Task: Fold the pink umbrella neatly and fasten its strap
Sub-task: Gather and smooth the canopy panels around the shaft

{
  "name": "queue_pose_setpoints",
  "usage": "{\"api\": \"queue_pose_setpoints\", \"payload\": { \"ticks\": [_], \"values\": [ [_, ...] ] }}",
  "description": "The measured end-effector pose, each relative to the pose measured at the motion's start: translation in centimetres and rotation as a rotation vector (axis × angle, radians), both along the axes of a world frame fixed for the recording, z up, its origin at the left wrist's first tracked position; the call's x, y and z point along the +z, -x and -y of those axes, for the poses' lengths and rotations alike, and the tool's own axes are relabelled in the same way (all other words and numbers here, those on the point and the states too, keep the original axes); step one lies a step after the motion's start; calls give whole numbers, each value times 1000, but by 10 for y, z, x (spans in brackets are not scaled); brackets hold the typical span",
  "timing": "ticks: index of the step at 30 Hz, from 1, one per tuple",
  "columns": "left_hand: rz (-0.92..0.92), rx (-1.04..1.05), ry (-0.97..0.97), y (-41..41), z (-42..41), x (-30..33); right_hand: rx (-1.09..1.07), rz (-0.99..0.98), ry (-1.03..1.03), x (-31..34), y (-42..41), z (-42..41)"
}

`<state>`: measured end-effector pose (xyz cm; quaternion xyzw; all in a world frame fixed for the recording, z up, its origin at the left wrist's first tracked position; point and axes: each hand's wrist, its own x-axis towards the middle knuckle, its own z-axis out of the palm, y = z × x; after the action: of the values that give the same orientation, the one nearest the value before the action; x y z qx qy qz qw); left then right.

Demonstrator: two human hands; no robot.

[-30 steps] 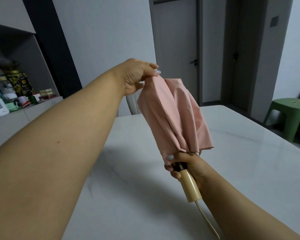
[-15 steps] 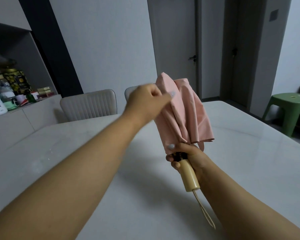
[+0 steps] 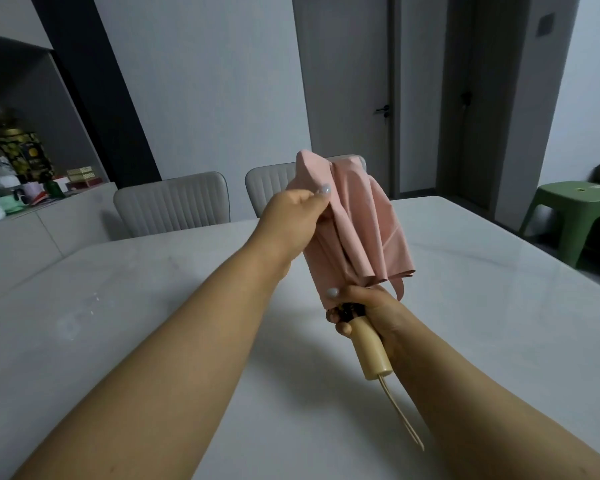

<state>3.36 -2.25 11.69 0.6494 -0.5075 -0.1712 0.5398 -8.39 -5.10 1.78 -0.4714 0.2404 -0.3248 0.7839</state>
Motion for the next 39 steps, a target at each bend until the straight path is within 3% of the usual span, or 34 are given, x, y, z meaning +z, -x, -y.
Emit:
{"api": "queue_pose_setpoints", "payload": {
  "ticks": [3,9,10,13,15,22,24,26,29,33,35,39],
  "values": [
    [168,109,-45,2,-6,-13,-12,8,-4,0,1,0],
    [127,108,-9,3,-14,-31,1,22,-21,0,0,-1],
    [51,77,28,1,-14,-33,0,29,-43,0,0,-1],
    [-518,-98,157,-4,-20,-37,2,47,-119,1,1,1],
    [-620,-61,209,-7,-24,-40,-5,40,-126,0,1,2],
    [77,129,156,14,-22,-54,11,37,-55,-1,0,1],
    [153,187,150,11,-19,-55,29,36,-57,-1,-1,0],
    [-45,82,165,3,-19,-59,36,38,-100,-1,-1,0],
    [-587,-172,151,-4,-26,-69,49,38,-143,0,0,0],
    [-815,-37,232,0,-33,-78,43,25,-151,-1,0,-1],
    [-674,56,280,9,-39,-76,31,20,-130,-2,-1,0],
    [-184,93,282,35,-53,-65,27,34,-66,-2,-2,0]
  ]
}}
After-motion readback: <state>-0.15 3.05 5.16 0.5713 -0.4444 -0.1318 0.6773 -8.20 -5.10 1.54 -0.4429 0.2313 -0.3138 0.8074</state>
